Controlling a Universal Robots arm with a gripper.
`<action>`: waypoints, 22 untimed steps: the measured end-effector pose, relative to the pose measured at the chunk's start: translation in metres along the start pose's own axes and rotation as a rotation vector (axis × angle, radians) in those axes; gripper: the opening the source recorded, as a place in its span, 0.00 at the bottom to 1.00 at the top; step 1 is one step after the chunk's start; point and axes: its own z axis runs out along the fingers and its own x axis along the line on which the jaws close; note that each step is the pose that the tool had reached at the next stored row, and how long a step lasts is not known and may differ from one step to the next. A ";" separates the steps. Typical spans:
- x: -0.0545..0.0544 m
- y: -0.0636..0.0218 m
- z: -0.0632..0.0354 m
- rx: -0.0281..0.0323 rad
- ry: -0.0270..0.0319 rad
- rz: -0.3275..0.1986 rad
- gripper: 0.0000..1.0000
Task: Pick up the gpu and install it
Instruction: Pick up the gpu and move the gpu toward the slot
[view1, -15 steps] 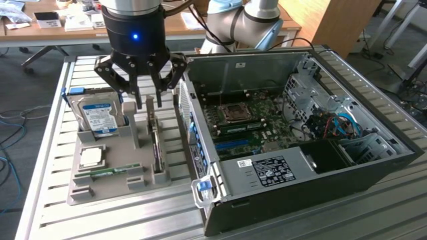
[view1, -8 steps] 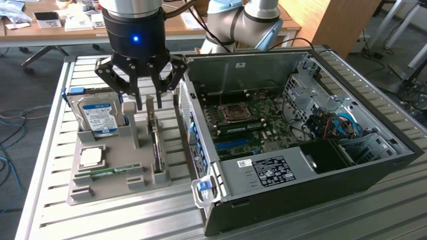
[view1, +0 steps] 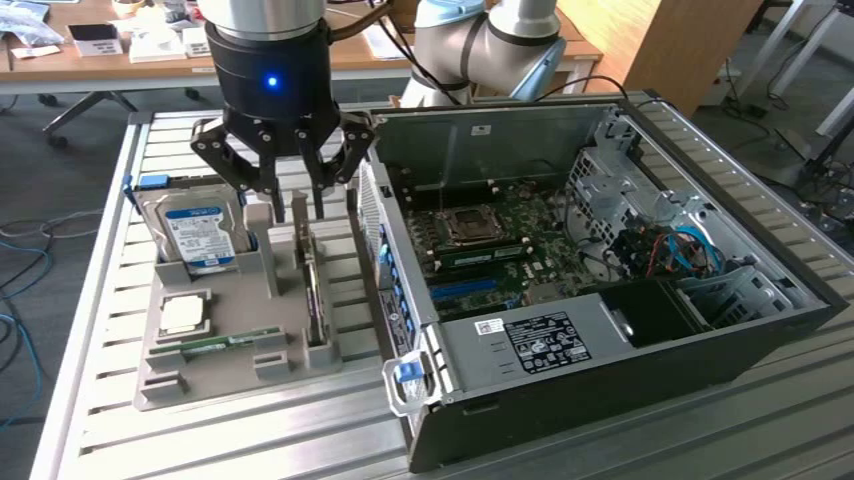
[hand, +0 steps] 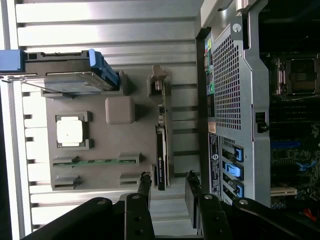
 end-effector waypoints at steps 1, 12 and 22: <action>0.000 0.0000 0.0002 0.0000 0.0000 0.000 0.42; 0.000 -0.0003 0.0065 -0.0001 -0.0001 0.000 0.42; 0.000 -0.0004 0.0090 0.0000 -0.0001 0.000 0.42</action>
